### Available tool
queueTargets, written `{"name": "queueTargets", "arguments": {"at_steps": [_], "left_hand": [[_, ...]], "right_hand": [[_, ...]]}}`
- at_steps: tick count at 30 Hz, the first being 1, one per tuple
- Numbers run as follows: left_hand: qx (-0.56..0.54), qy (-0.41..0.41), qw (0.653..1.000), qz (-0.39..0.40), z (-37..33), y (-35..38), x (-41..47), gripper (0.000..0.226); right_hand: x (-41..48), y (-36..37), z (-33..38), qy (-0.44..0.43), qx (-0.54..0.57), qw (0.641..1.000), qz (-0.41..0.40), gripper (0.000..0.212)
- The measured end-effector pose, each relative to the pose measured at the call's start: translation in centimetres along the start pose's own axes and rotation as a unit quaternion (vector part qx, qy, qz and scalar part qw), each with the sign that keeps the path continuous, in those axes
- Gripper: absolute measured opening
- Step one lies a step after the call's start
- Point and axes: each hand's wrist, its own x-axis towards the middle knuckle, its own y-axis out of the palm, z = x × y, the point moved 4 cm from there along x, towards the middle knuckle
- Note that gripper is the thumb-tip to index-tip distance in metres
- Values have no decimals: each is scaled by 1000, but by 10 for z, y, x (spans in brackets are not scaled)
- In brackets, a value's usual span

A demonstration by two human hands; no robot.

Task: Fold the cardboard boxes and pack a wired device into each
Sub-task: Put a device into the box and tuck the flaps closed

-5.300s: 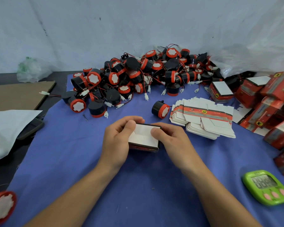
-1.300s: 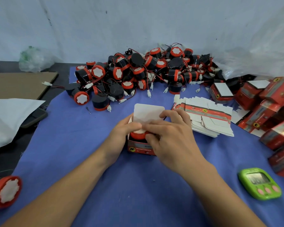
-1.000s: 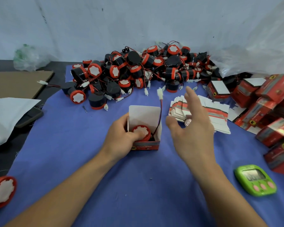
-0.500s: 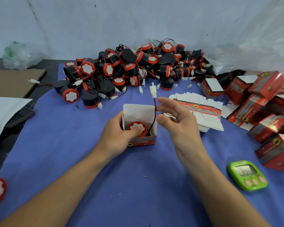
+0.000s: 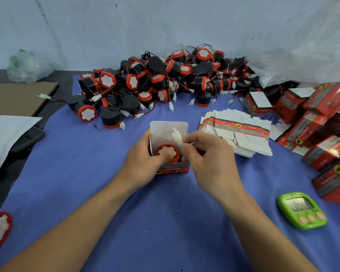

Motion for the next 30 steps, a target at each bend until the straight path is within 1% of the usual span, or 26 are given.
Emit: {"name": "queueTargets", "arguments": {"at_steps": [2,3,4,5,6,7,8,10,12,14,16,17,18,19,20,21,22,24,26,28,30], "left_hand": [[-1,-1,1000,2,-1,0,0,54],[-2,-1,1000,3,-1,0,0,53],[-2,0,1000,3,-1,0,-1,52],[-2,1,1000,1,-1,0,-1,51],[-2,1,1000,-2,-1,0,-1,50],[-2,2,1000,-4,0,0,-1,49],[-4,3,1000,-5,0,0,0,48],[-4,5,1000,-5,0,-1,0,46],[-1,7,1000,-4,0,0,0,47],[3,10,1000,-4,0,0,0,47],[2,12,1000,-6,0,0,0,47],[2,13,1000,-6,0,0,0,47],[1,12,1000,-7,0,0,-1,46],[0,11,1000,-6,-1,0,-1,46],[-1,12,1000,-5,-1,0,-2,45],[0,12,1000,-4,0,0,-1,45],[1,11,1000,-3,0,0,-1,46],[-2,11,1000,0,0,0,0,47],[-6,11,1000,5,1,0,1,48],[-7,10,1000,5,1,0,0,47],[-5,11,1000,5,1,0,0,45]], "right_hand": [[-3,5,2,-11,-91,996,-14,9],[-4,5,7,-39,-158,986,-35,11],[-5,6,14,-78,-221,970,-69,17],[-7,7,20,-121,-260,951,-113,19],[-8,7,26,-154,-287,933,-153,14],[-10,9,30,-172,-310,918,-179,10],[-9,10,32,-175,-332,907,-192,12],[-3,12,27,-158,-377,895,-177,17],[0,11,19,-129,-430,882,-145,17],[2,14,16,-109,-472,869,-100,19],[4,20,14,-114,-489,863,-45,21],[5,22,11,-113,-481,870,-13,25],[7,21,7,-98,-450,887,24,31],[9,18,2,-72,-393,915,61,34],[9,14,-3,-47,-317,943,92,33],[8,9,-8,-34,-241,964,108,29],[6,6,-11,-32,-191,974,114,27],[2,0,-15,-35,-132,986,91,32],[2,-5,-16,-37,-78,996,27,34],[5,-10,-16,-30,-41,998,-39,28],[7,-13,-21,1,3,998,-68,22]]}}
